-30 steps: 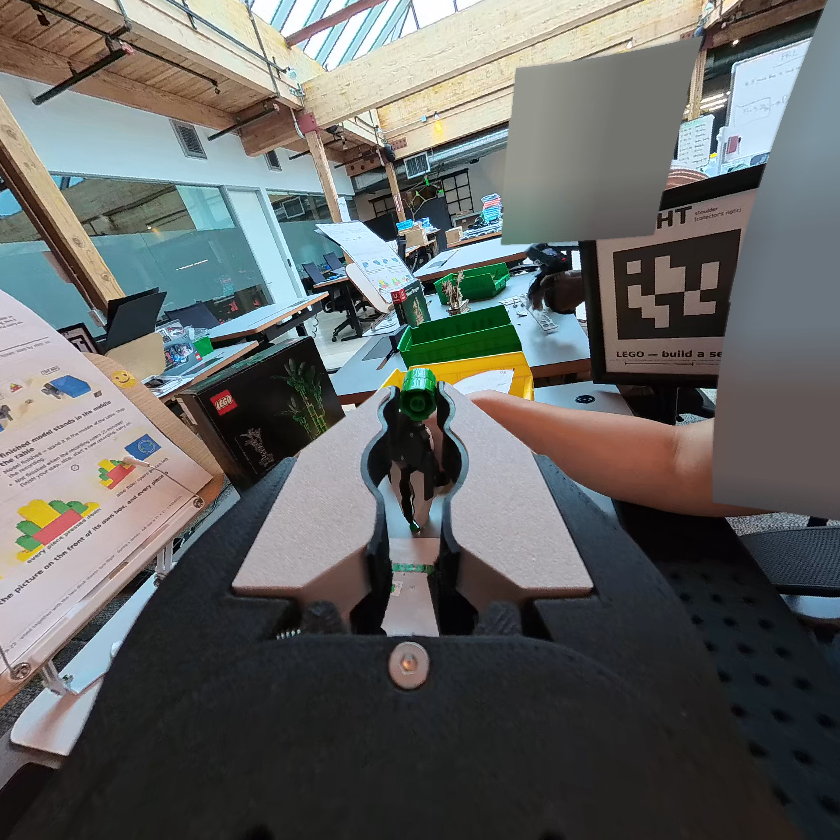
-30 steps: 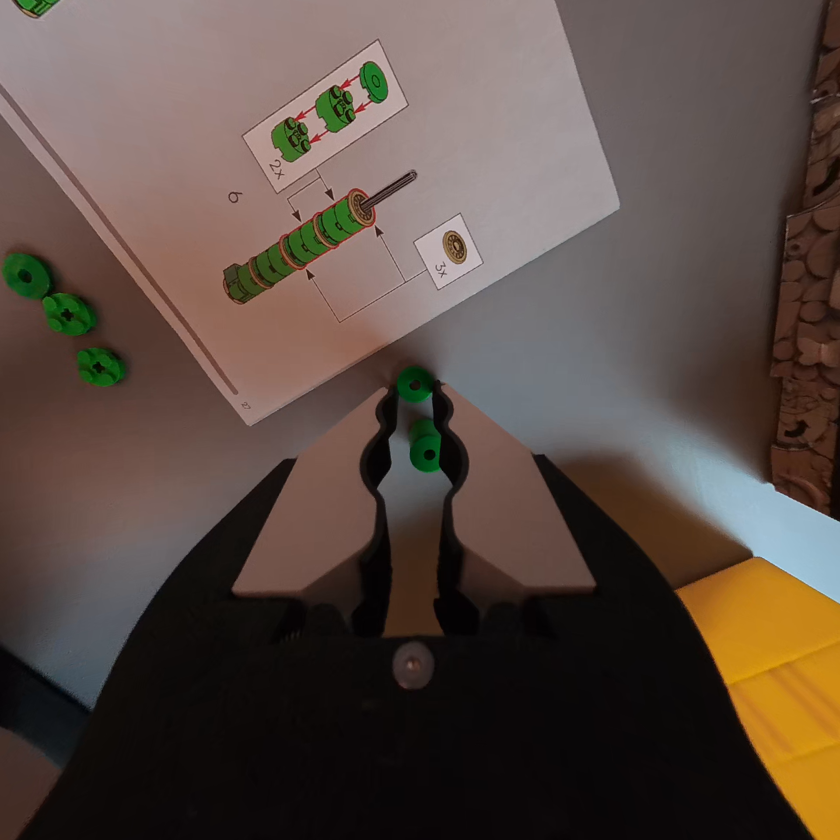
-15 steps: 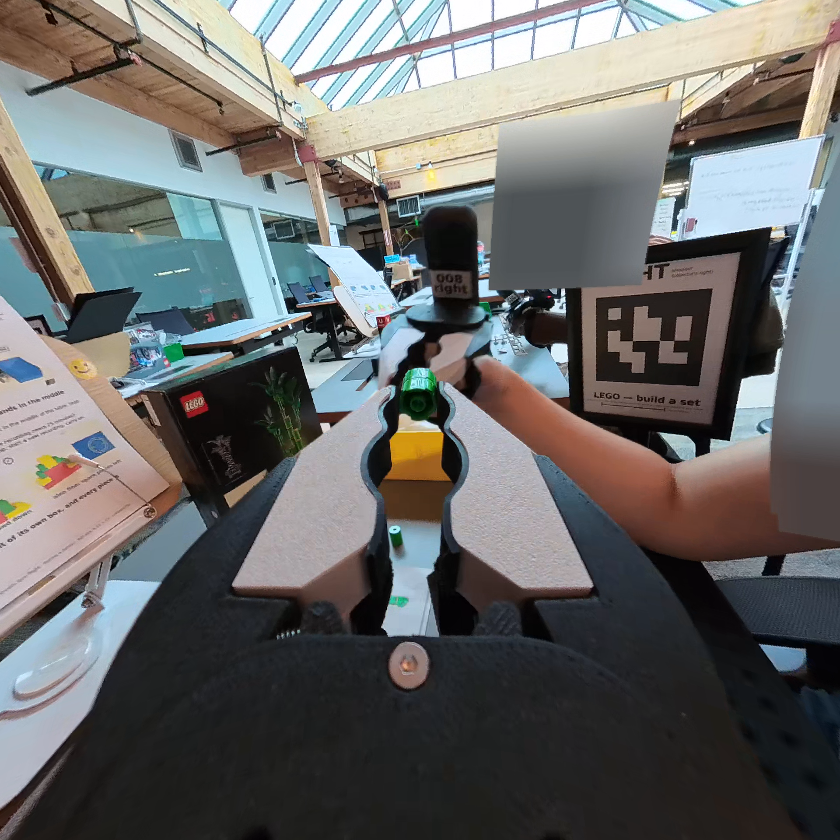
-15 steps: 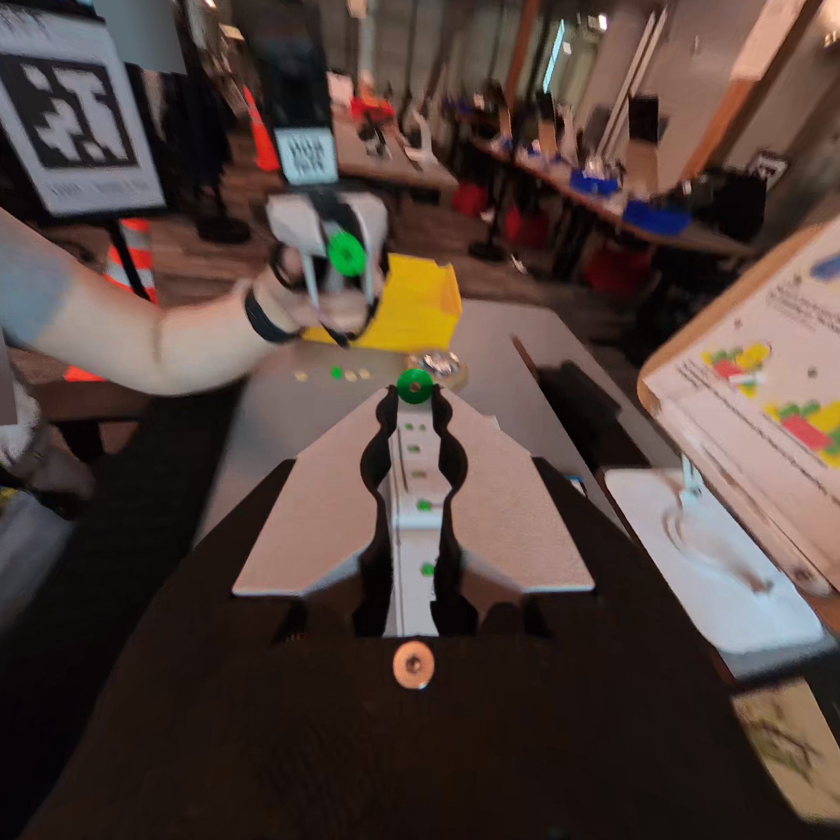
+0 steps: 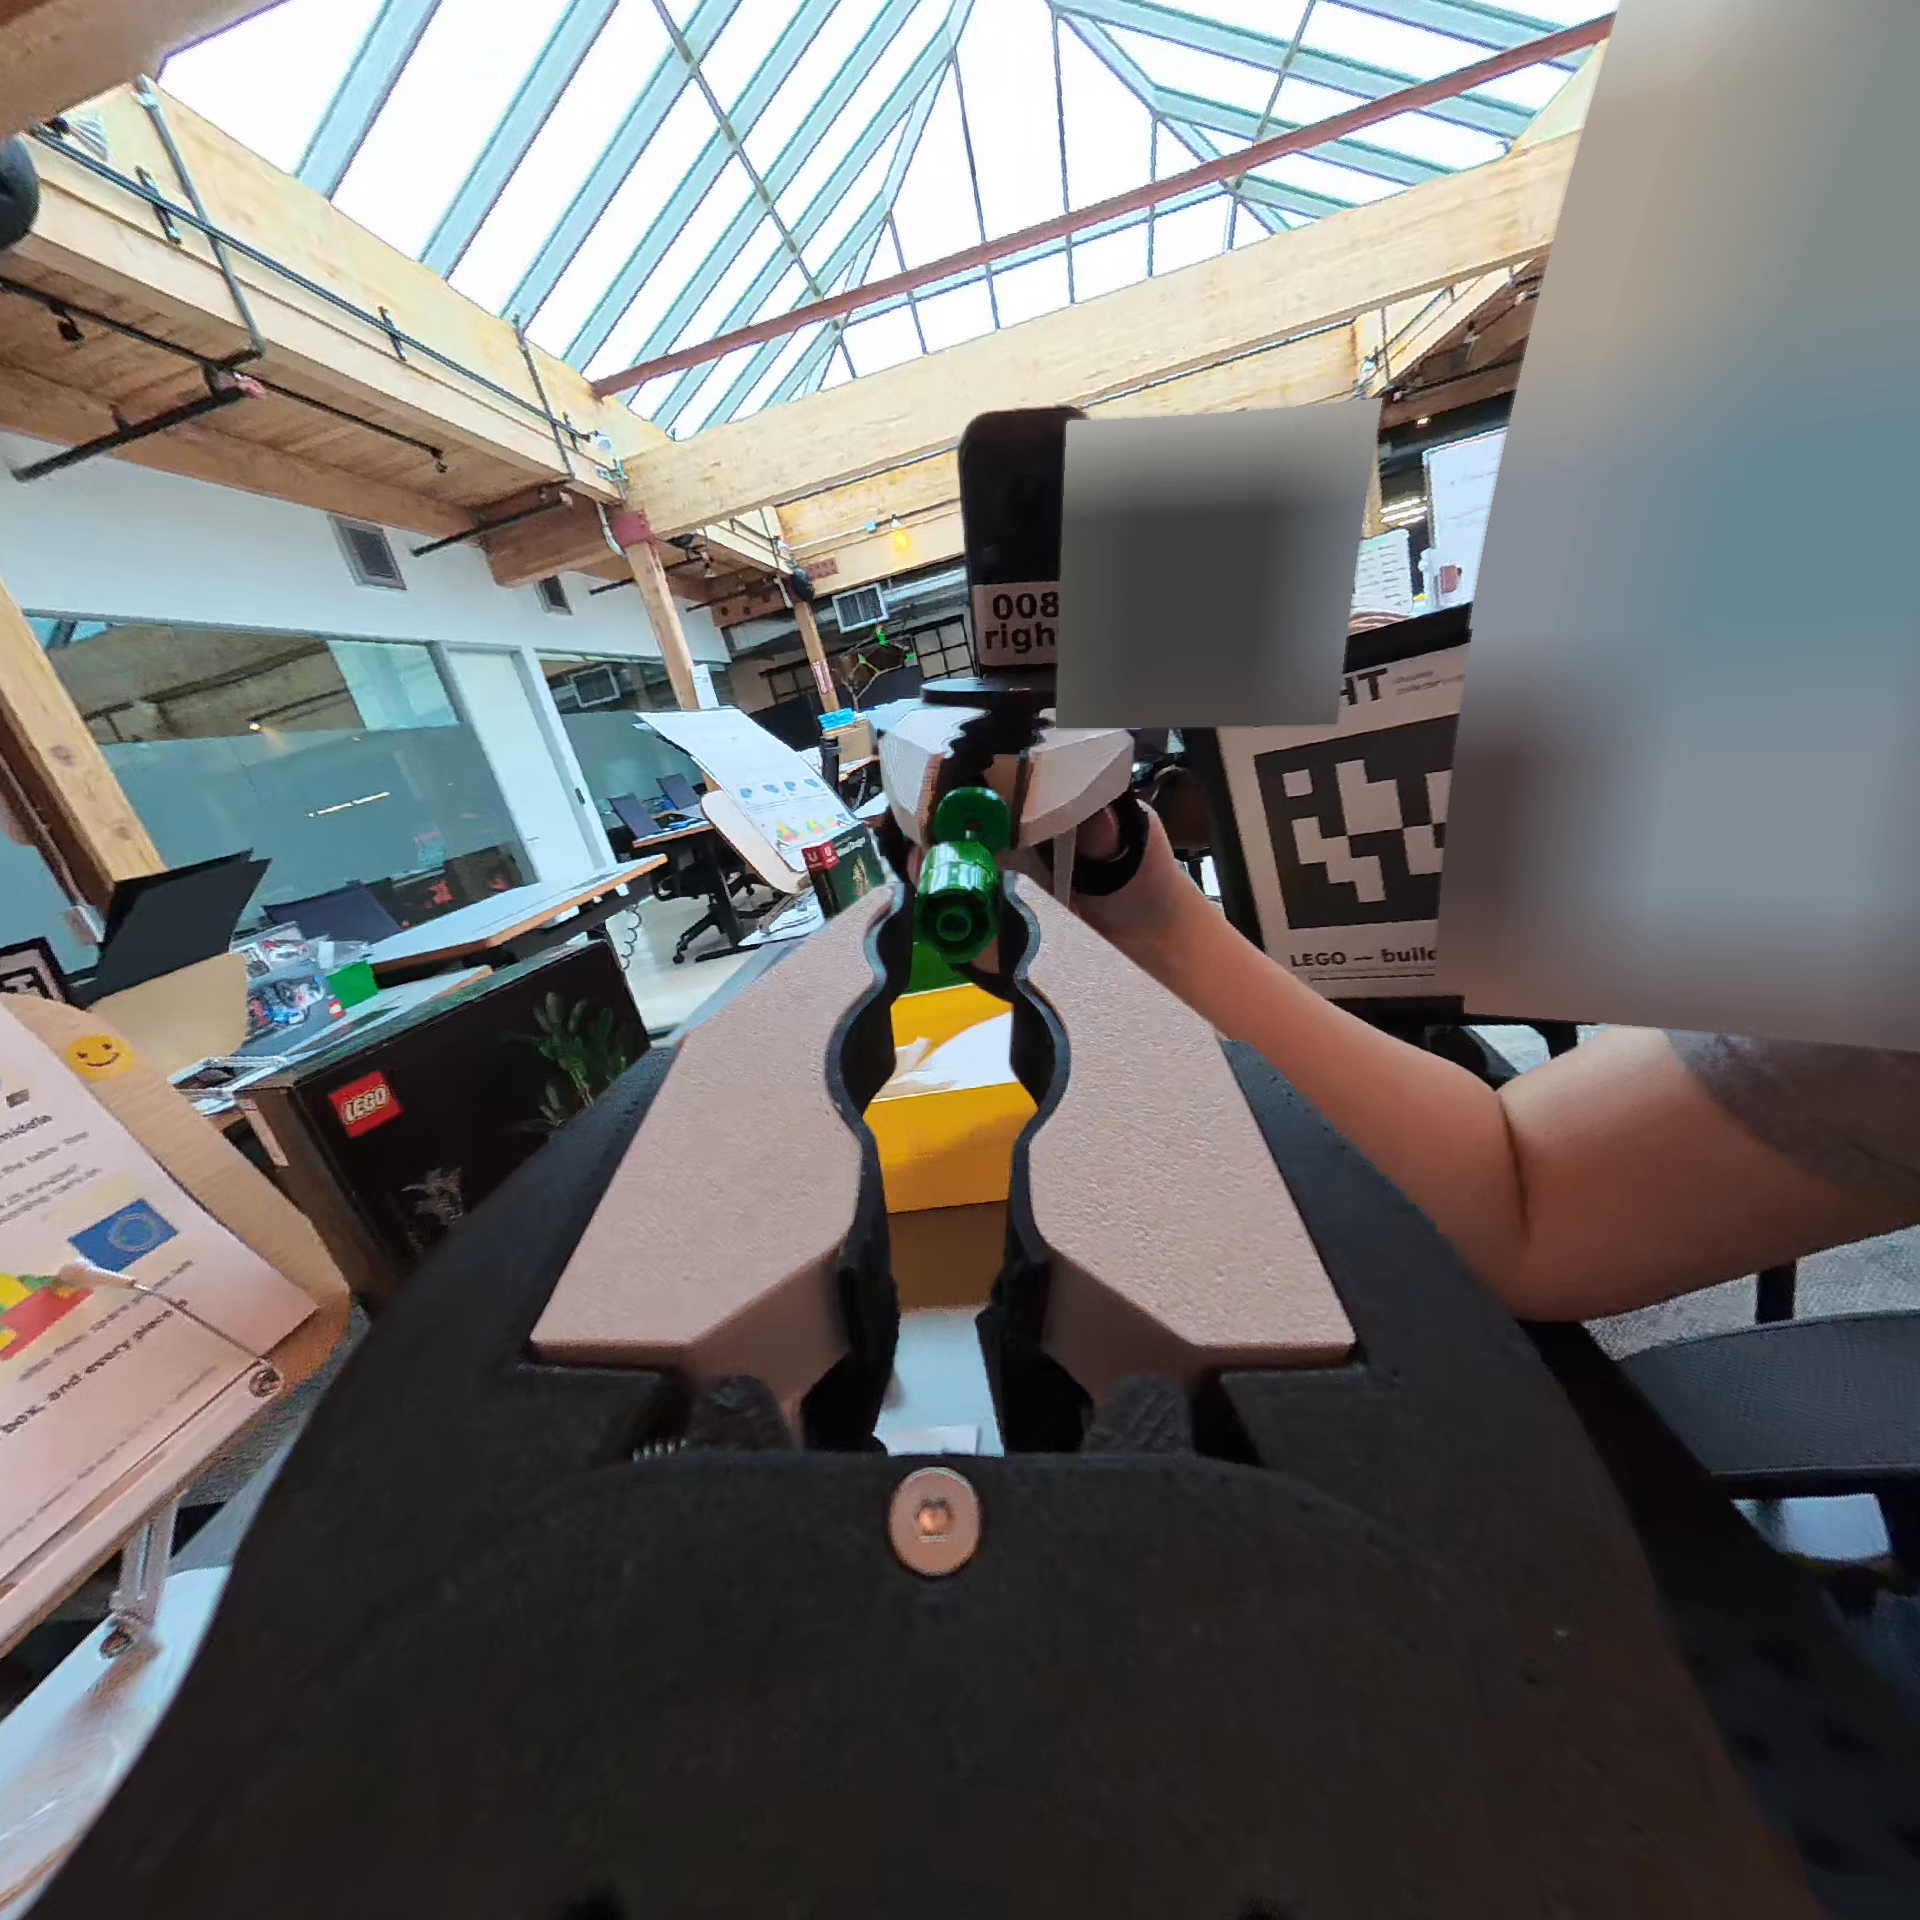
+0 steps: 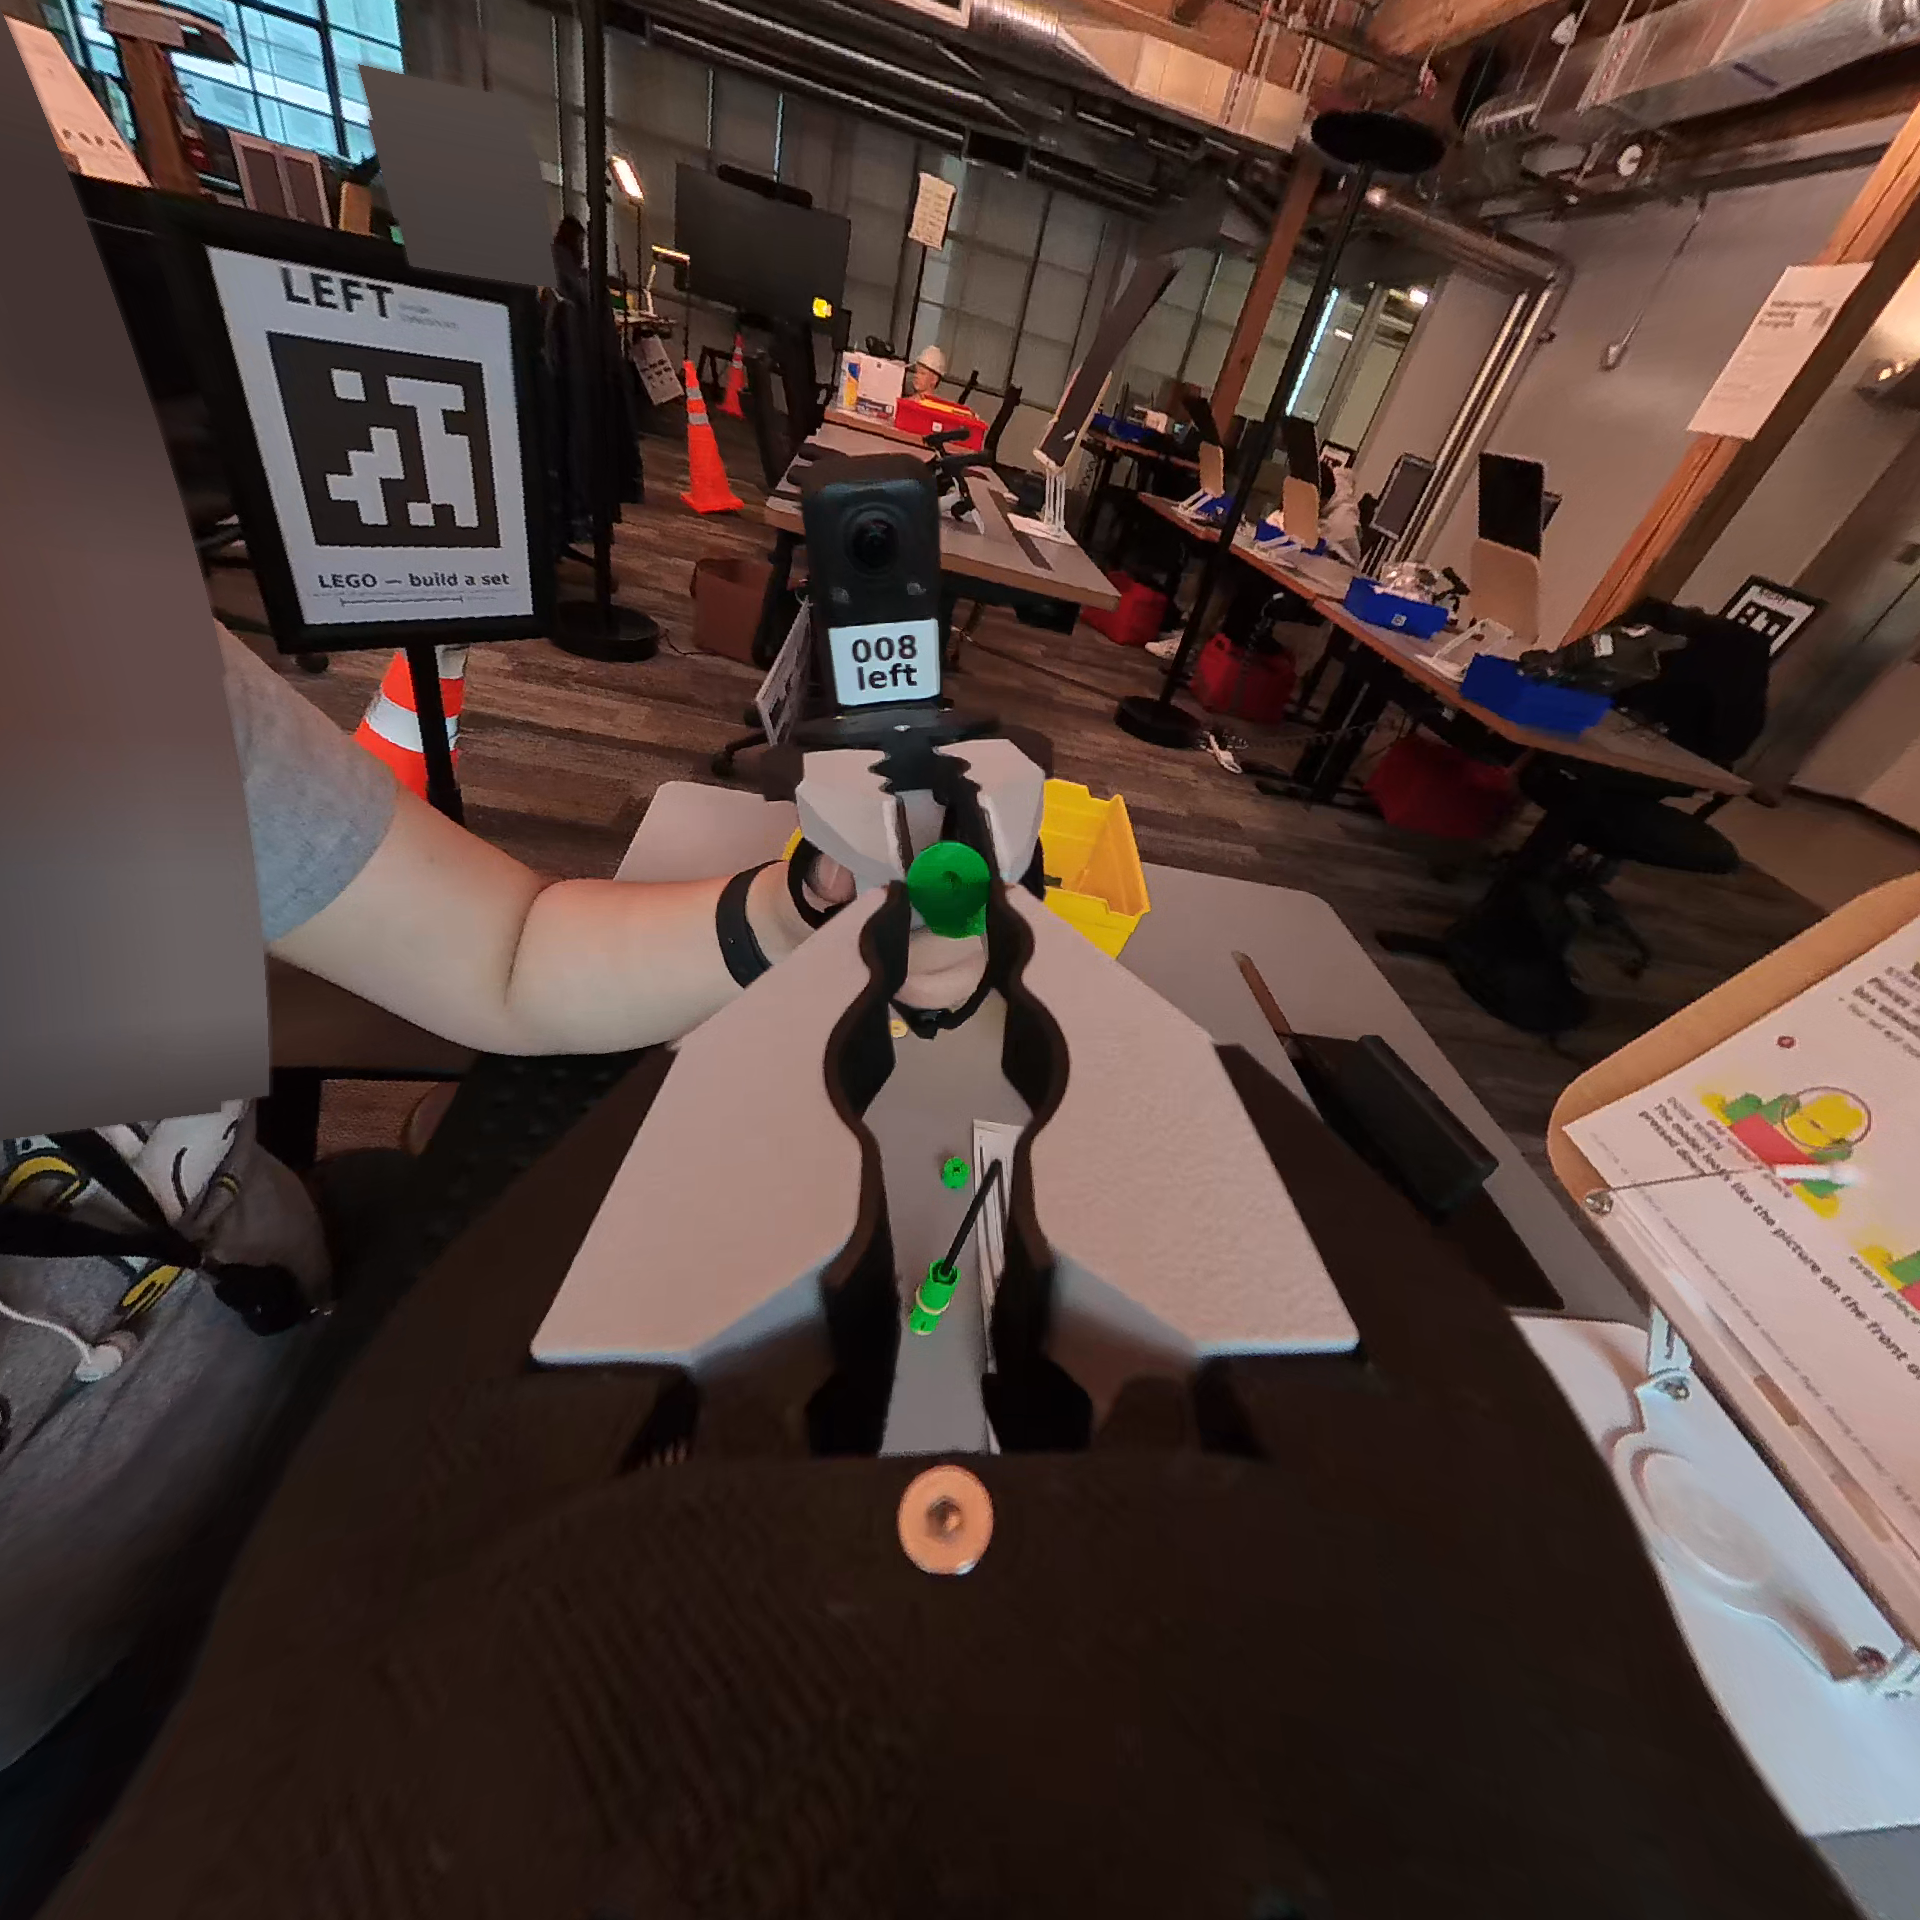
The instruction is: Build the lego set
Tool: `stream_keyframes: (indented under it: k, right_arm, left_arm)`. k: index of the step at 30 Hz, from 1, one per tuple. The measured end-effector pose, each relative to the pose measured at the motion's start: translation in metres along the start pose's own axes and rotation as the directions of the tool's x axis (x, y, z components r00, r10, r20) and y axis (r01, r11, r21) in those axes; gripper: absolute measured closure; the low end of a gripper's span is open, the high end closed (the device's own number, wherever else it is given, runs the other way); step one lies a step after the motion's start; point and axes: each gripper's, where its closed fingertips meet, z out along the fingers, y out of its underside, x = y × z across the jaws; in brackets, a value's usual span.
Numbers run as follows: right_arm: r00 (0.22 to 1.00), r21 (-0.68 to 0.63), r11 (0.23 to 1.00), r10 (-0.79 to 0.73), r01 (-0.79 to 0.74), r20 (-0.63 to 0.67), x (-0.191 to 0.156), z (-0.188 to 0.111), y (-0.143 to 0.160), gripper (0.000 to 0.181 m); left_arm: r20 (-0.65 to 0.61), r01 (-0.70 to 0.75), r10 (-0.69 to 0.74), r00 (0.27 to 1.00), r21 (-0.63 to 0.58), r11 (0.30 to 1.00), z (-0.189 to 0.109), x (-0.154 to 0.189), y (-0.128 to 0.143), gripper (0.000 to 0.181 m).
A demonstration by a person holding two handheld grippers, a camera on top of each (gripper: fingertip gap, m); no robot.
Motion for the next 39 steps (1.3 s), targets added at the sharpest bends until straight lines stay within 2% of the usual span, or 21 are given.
stream_keyframes:
  k: [6, 19, 34, 39]
  right_arm:
    - [1.000, -0.029, 0.999, -0.021, 0.021, -0.006, -0.0016, 0.0017, 0.0034, 0.168]
    - [0.999, -0.002, 0.999, 0.044, -0.044, 0.005, 0.0013, 0.0034, 0.0017, 0.168]
    - [0.999, 0.008, 0.999, 0.033, -0.033, 0.018, 0.0008, 0.0037, 0.0022, 0.168]
    - [0.999, -0.003, 0.999, 0.032, -0.032, 0.006, 0.0023, 0.0030, 0.0039, 0.168]
  left_arm:
    - [-0.012, 0.025, -0.025, 1.000, 0.009, 1.000, 0.0019, 0.0033, -0.0035, 0.168]
    - [0.040, -0.058, 0.058, 0.998, -0.005, 0.998, 0.0013, 0.0018, -0.0057, 0.168]
    - [0.037, -0.062, 0.062, 0.997, -0.002, 0.998, 0.0016, 0.0026, -0.0052, 0.168]
    - [0.065, -0.116, 0.117, 0.991, -0.021, 0.993, 0.0023, 0.0013, -0.0034, 0.168]
